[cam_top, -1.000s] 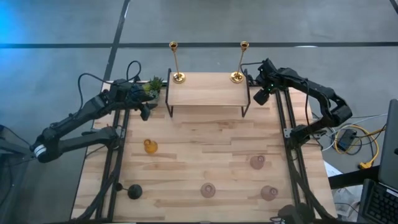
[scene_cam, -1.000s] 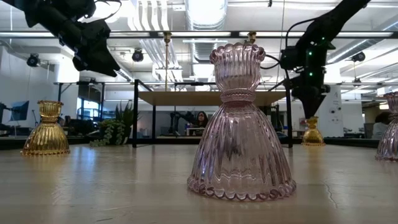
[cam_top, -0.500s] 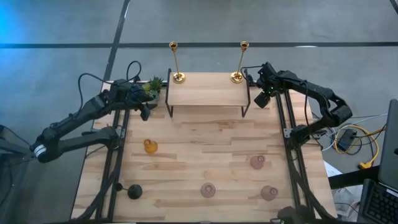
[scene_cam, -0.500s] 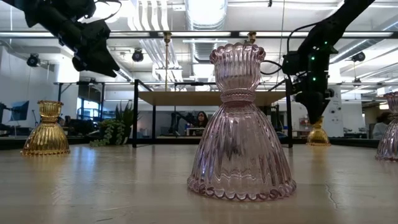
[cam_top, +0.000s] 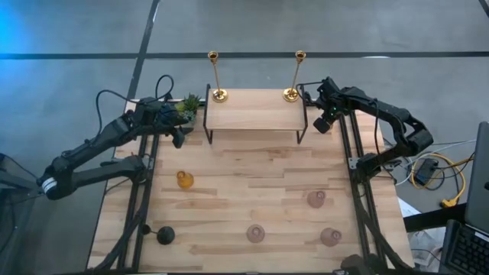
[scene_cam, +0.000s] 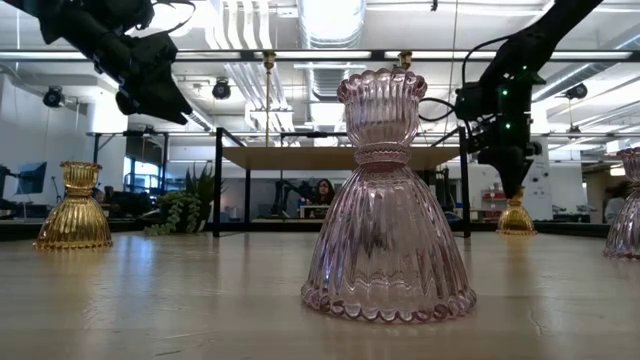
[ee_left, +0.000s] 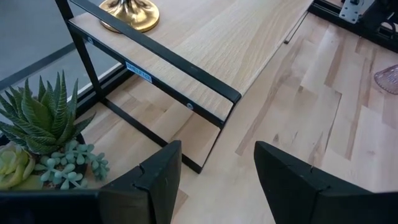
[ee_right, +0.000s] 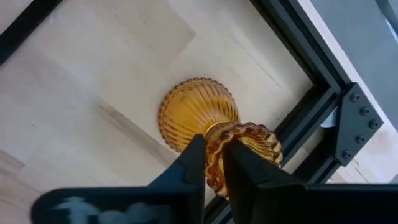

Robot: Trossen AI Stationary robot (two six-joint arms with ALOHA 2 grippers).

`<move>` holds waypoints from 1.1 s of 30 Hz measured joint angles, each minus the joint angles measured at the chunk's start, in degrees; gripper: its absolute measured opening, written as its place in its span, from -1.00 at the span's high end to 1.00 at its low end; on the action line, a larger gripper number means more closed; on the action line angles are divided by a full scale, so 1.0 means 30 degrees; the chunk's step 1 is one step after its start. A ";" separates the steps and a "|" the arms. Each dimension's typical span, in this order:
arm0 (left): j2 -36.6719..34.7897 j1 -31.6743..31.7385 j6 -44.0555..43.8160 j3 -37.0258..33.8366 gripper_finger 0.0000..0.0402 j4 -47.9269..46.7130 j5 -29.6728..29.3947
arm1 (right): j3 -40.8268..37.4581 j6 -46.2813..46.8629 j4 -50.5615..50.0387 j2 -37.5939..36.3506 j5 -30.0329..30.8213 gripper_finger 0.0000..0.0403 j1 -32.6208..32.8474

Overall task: Pick & Place candle stick holders
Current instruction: Put the top orange glass candle holder on the shelf

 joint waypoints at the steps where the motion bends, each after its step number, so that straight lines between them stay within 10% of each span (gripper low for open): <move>1: 0.0000 0.0000 0.0000 0.0000 -0.03 -0.0014 -0.0001 | 0.0007 0.0014 0.0000 0.0000 0.0001 0.88 0.0000; 33: 0.0000 0.0000 0.0011 0.0000 -0.03 0.0125 -0.0001 | 0.4286 0.1267 -0.6848 -0.2831 -0.0537 0.89 0.1067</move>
